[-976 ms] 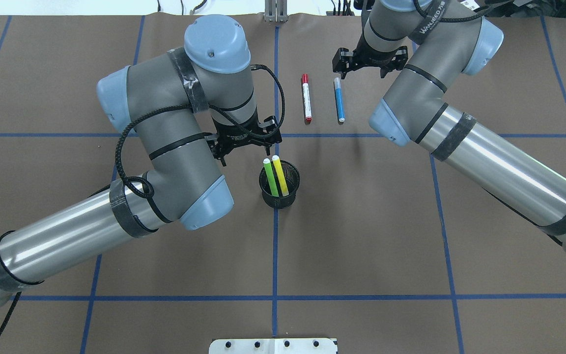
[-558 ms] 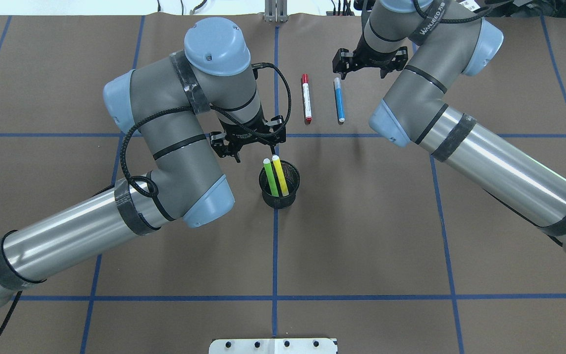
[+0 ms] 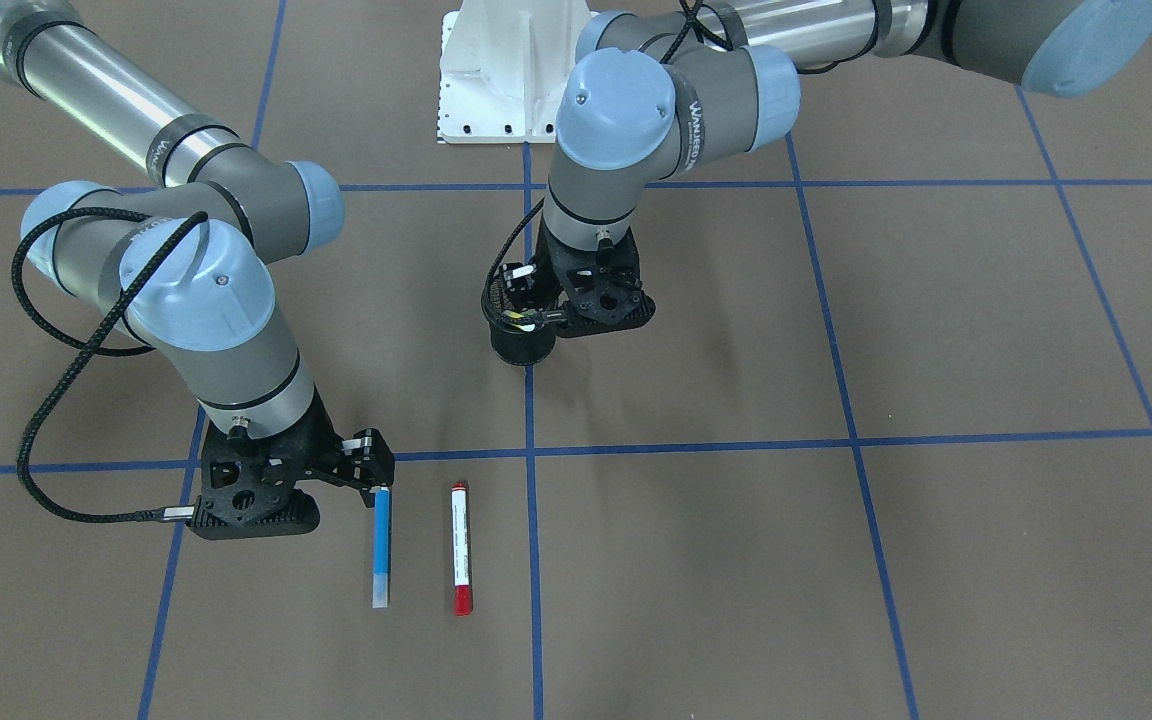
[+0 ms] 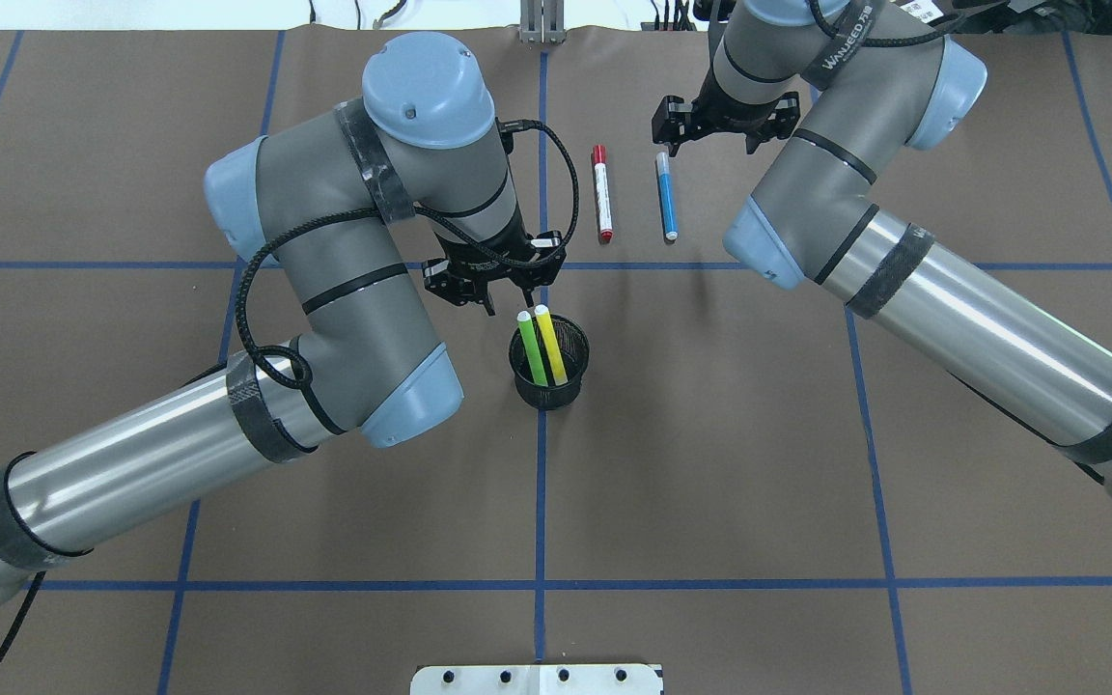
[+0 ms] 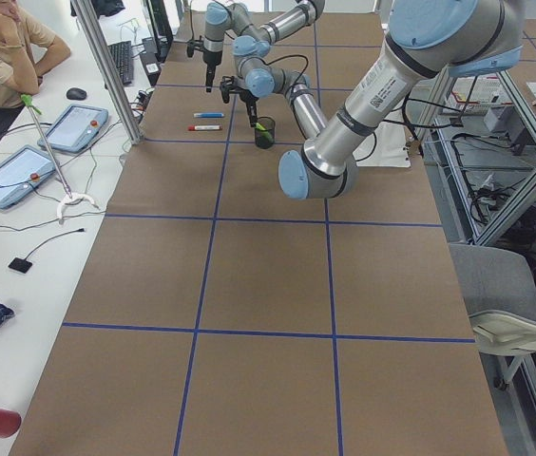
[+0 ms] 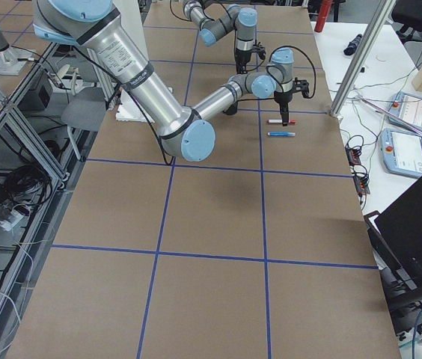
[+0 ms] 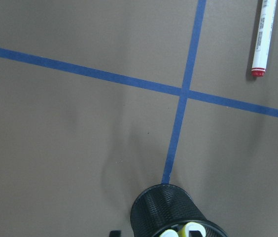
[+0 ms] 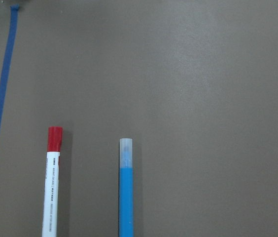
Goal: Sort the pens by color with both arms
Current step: 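Lower the left gripper over the green and yellow highlighters in the cup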
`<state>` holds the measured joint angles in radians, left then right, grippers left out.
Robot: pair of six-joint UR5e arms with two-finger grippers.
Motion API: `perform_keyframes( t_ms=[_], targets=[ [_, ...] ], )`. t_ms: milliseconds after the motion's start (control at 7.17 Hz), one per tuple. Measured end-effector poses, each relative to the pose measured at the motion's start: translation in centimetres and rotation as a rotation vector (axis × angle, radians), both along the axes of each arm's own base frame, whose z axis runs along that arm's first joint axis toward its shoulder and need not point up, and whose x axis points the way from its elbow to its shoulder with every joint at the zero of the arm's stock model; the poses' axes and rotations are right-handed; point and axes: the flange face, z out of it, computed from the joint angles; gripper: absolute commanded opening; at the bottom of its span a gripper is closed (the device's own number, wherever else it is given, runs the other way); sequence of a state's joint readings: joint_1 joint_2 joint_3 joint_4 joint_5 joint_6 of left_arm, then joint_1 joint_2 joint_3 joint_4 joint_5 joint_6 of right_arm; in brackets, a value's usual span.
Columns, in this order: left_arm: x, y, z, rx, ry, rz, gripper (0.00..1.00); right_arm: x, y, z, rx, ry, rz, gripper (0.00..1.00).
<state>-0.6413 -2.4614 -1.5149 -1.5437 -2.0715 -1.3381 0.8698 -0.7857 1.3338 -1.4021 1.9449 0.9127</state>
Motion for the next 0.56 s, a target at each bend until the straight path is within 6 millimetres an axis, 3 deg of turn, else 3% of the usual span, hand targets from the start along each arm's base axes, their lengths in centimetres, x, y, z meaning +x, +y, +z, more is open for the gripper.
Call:
perform_keyframes(
  t_ms=[558],
  targets=[
    [0.40,-0.15,0.34,-0.006,-0.006,0.002,0.45,-0.08,0.04,0.22,-0.002,0.003,0.000,0.99]
  ],
)
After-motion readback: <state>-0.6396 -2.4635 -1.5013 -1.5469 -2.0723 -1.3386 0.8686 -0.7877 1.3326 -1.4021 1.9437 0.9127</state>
